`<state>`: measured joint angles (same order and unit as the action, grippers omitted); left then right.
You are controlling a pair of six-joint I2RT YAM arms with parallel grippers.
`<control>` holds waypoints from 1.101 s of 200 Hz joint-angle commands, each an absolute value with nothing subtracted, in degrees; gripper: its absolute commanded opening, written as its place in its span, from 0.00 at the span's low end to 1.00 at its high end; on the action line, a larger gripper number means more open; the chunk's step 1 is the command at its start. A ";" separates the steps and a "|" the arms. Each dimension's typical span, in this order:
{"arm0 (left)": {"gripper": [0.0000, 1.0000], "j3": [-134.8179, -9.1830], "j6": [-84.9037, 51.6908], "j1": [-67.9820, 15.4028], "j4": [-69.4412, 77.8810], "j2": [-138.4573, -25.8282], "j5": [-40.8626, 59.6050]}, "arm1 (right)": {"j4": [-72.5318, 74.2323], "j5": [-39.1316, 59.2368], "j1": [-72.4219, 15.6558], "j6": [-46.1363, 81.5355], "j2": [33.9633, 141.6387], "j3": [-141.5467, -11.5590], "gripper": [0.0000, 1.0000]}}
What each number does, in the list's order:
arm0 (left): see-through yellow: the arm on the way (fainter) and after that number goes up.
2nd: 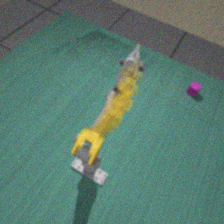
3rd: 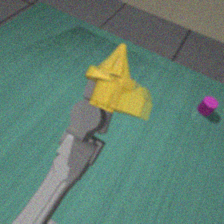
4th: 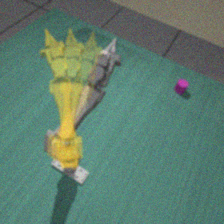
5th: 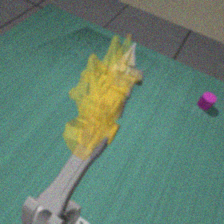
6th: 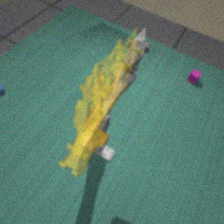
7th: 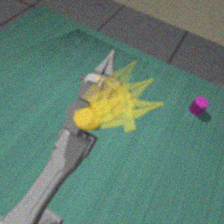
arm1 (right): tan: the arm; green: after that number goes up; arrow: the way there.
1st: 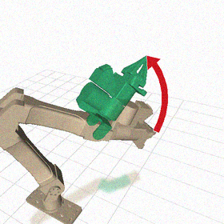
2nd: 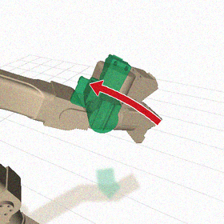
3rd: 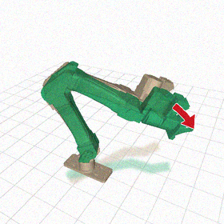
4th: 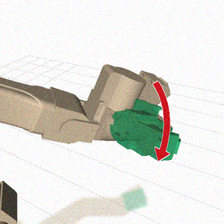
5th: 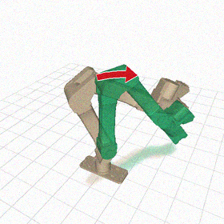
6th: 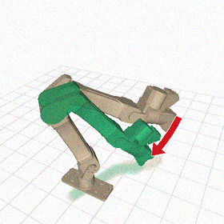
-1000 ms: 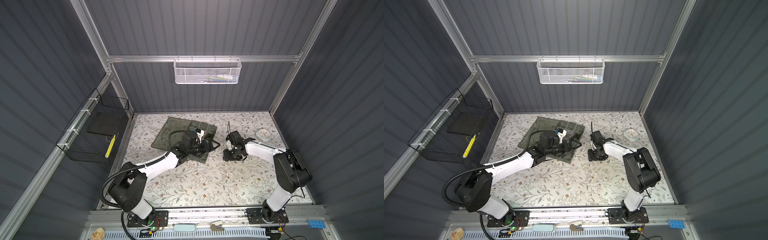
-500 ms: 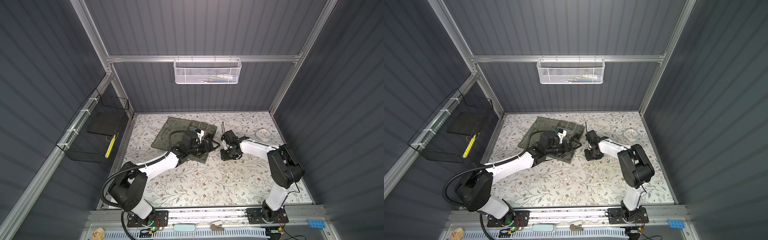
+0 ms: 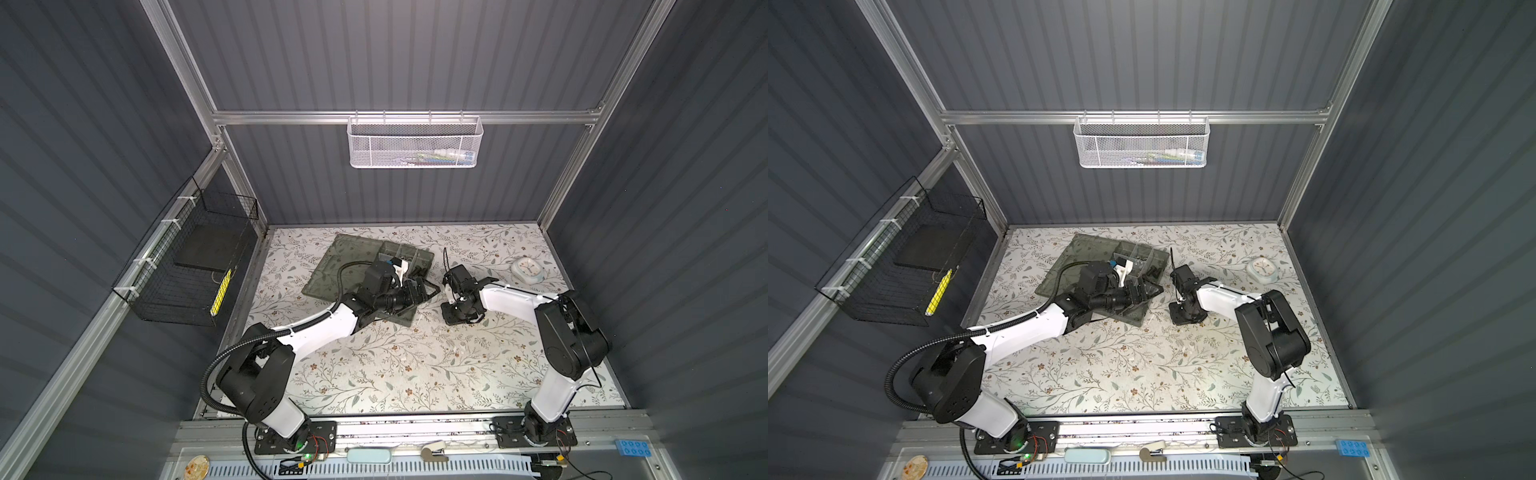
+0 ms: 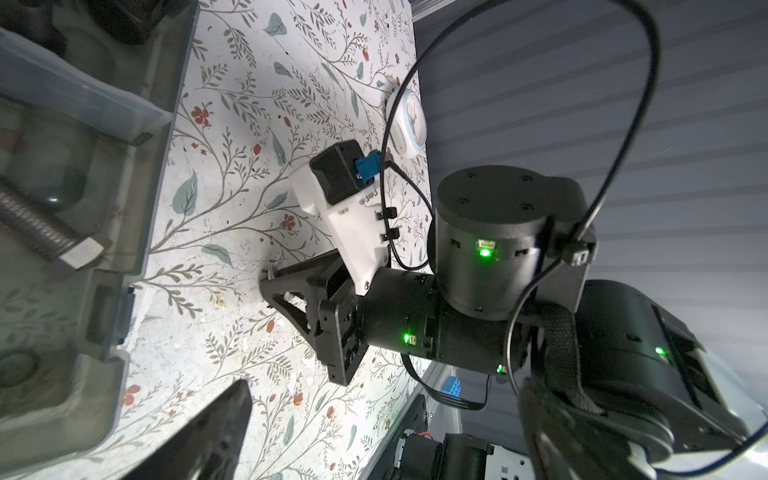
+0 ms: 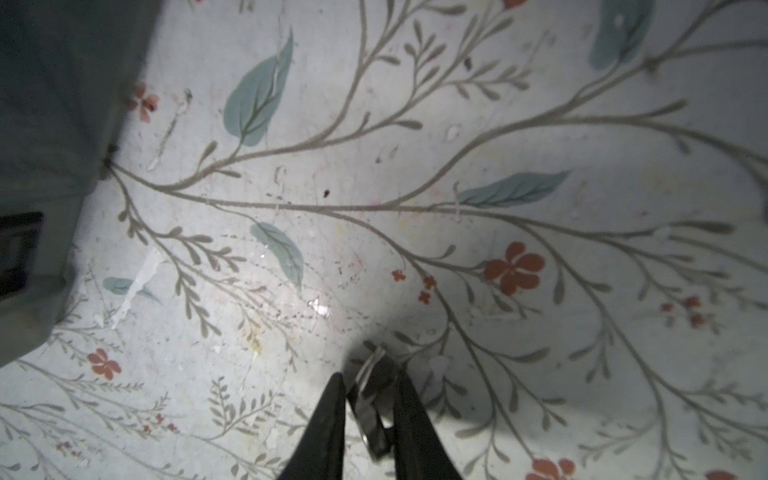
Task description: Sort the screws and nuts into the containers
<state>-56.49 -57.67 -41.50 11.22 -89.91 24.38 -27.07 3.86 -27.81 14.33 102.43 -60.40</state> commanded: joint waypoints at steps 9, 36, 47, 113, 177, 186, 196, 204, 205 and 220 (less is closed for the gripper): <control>1.00 -55.61 -57.04 -41.55 10.46 -89.79 24.14 | -27.60 4.07 -28.54 15.81 102.45 -58.62 0.19; 1.00 -55.57 -56.96 -41.57 10.22 -89.56 23.96 | -27.45 4.24 -28.56 16.68 102.56 -58.71 0.13; 1.00 -55.62 -56.85 -41.57 10.11 -89.41 23.93 | -27.50 4.42 -28.57 17.09 102.31 -58.84 0.08; 1.00 -55.44 -56.69 -41.57 9.94 -89.41 23.82 | -28.65 6.29 -28.40 19.82 101.34 -59.76 0.00; 1.00 -55.81 -56.59 -41.57 9.79 -89.82 24.03 | -28.31 12.52 -25.13 23.19 98.86 -60.03 0.00; 1.00 -55.90 -56.44 -41.57 9.76 -89.84 24.02 | -28.09 13.77 -24.38 23.69 98.26 -60.03 0.00; 1.00 -55.93 -56.46 -41.57 9.67 -89.82 24.01 | -27.79 15.21 -23.52 24.27 97.56 -59.90 0.00; 1.00 -55.91 -56.35 -41.57 9.65 -89.82 24.04 | -27.45 16.35 -22.84 24.79 97.17 -59.85 0.00; 1.00 -55.90 -56.34 -41.57 9.62 -89.82 24.02 | -27.44 16.48 -22.76 24.83 97.10 -59.85 0.00; 1.00 -56.00 -56.25 -41.57 9.52 -89.82 23.99 | -26.91 18.55 -21.35 25.84 96.44 -59.77 0.00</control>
